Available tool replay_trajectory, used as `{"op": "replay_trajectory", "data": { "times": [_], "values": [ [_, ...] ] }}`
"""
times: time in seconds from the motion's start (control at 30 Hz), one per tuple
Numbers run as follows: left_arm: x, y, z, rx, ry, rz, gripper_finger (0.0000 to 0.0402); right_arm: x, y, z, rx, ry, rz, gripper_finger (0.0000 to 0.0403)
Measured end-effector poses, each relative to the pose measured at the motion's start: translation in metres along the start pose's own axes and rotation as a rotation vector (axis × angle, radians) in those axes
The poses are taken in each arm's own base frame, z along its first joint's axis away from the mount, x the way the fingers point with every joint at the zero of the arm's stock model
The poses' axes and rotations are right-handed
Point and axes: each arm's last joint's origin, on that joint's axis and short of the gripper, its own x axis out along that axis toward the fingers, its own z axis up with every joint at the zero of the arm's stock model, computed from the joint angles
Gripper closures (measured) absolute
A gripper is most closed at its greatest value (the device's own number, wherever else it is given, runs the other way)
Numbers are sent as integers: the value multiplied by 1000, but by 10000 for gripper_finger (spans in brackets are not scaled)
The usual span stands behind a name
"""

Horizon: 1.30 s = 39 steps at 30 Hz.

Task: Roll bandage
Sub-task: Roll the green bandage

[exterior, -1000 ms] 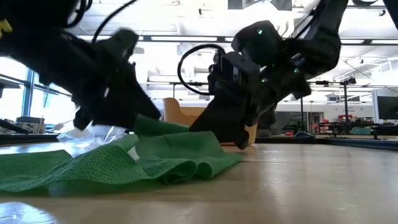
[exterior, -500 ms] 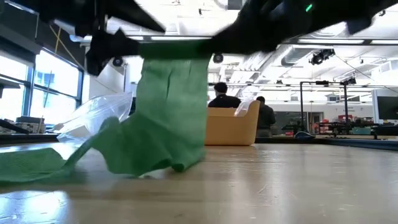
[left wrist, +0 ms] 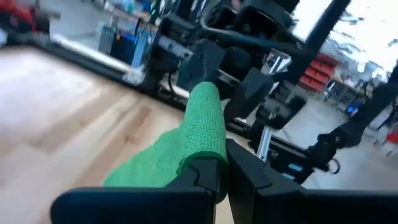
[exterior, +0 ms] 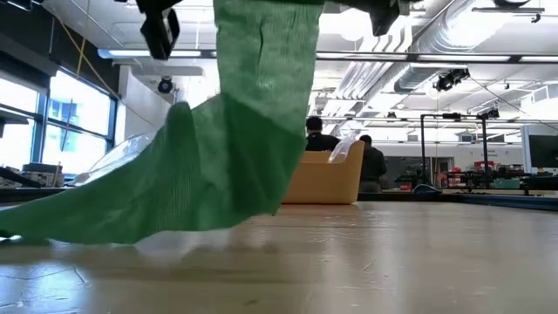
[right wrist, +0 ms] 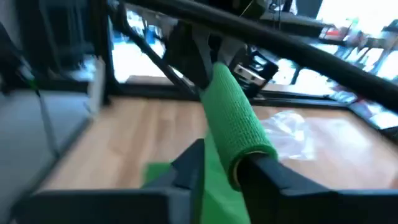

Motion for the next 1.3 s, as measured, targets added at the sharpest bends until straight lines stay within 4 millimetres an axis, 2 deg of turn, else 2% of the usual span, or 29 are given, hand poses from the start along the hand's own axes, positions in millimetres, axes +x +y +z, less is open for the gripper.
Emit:
{"op": "replay_trajectory", "data": {
  "times": [0.13, 0.23, 0.33, 0.43, 0.57, 0.73, 0.83, 0.93, 1.0, 1.07, 1.17, 1.3],
  "values": [
    [-4, -12, 2, 247, -11, -67, 393, -3, 0, 10, 210, -36, 106, 262],
    [-4, -23, 2, 442, -10, -103, 396, 0, -4, 13, 379, -35, 204, 248],
    [-3, -32, -1, 570, 5, -122, 392, 2, -7, 14, 516, -7, 266, 261],
    [-1, -38, -6, 646, 13, -135, 390, 2, -7, 14, 529, -10, 265, 306],
    [-2, -41, -7, 517, -9, -73, 376, 0, -4, 15, 433, -47, 214, 387],
    [-1, -39, 0, 301, -23, -78, 341, -6, 5, 16, 215, -90, 154, 382],
    [3, -36, 5, 123, -28, -111, 327, -10, 15, 21, -33, -93, 163, 389],
    [10, -31, 10, -58, 9, -208, 322, -14, 27, 26, -374, -75, 179, 398],
    [13, -28, 12, -121, 30, -253, 322, -17, 34, 29, -580, -62, 179, 399],
    [14, -27, 13, -139, 20, -256, 323, -19, 39, 34, -690, -36, 143, 398],
    [14, -28, 17, -153, -15, -258, 332, -22, 44, 41, -712, 11, 102, 389],
    [14, -28, 19, -92, -43, -252, 381, -24, 48, 44, -551, 25, 96, 363]
  ]
}}
